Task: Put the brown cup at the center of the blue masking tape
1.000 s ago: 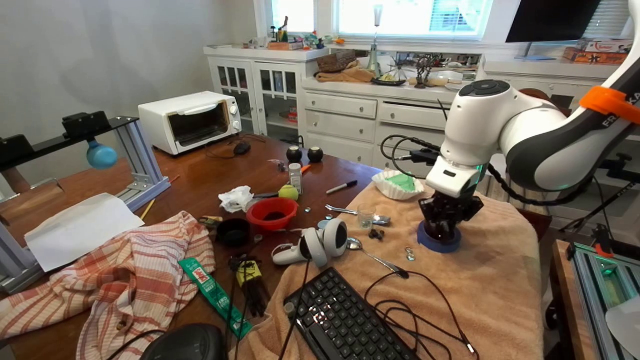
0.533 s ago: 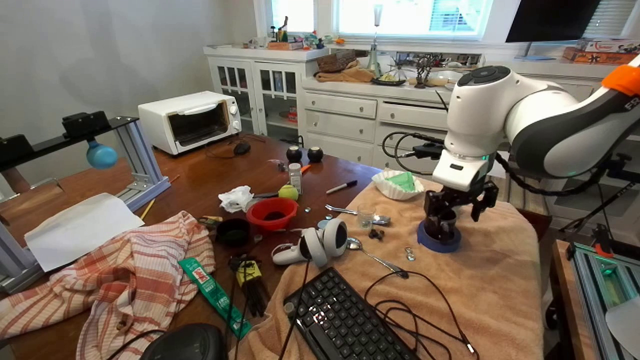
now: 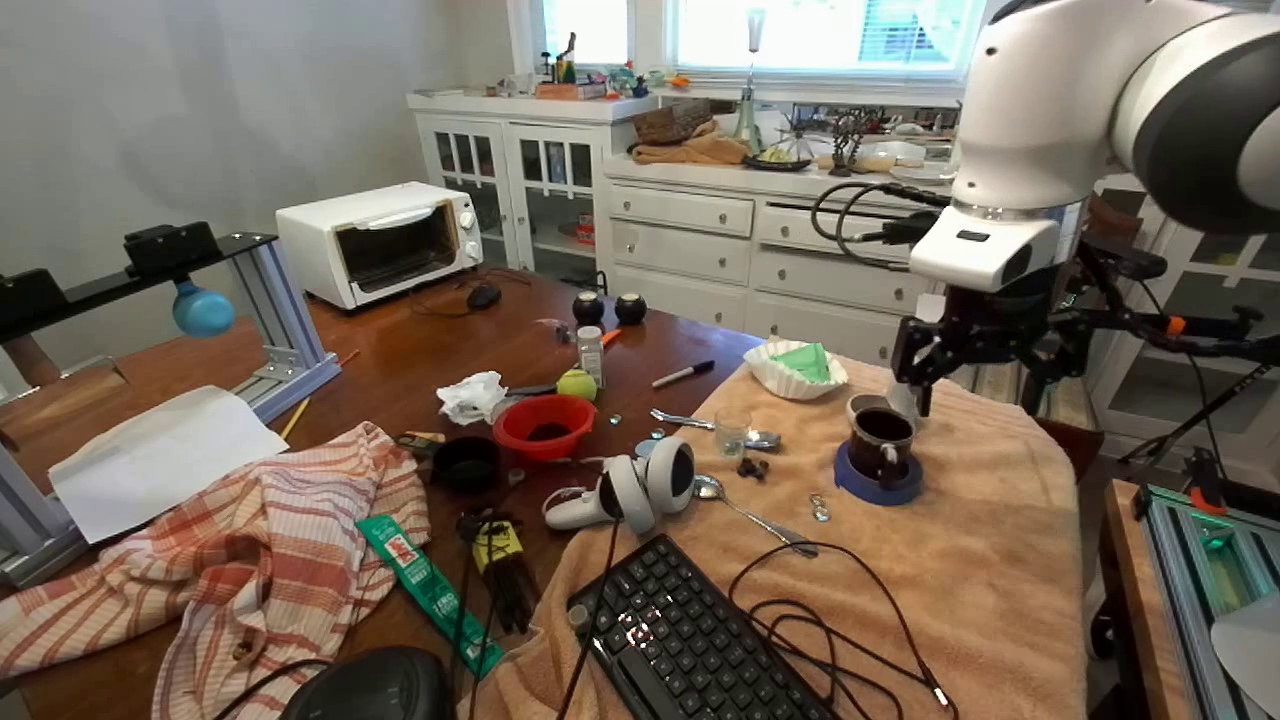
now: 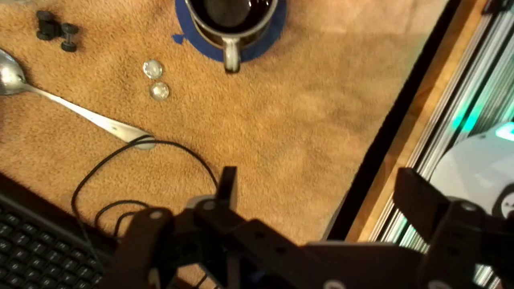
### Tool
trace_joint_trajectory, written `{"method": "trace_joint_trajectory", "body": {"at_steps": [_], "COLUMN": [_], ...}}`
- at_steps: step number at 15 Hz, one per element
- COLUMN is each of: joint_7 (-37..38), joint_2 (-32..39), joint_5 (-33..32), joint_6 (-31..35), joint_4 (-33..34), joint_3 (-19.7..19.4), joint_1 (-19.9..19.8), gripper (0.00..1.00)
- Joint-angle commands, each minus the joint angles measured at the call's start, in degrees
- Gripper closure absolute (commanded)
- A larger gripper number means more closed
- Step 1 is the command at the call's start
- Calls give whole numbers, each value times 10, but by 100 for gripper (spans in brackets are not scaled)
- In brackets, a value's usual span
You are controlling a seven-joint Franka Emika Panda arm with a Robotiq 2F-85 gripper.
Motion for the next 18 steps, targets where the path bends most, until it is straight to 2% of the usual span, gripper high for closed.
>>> {"method": "trace_joint_trajectory", "body": {"at_steps": [1,7,8,11,18], "joint_7": [101,277,236,271,278], "joint_2": [-74,-125,-105,-117,-118], "joint_5": [70,128,101,106,106], "joint_6": [-72,-63,-62,-62,-62], "joint_4": [0,10,13,14,14], "joint_3": [10,13,0,0,0], "joint_1": [31,53,60,63,63], "gripper": [0,0,0,0,0]}}
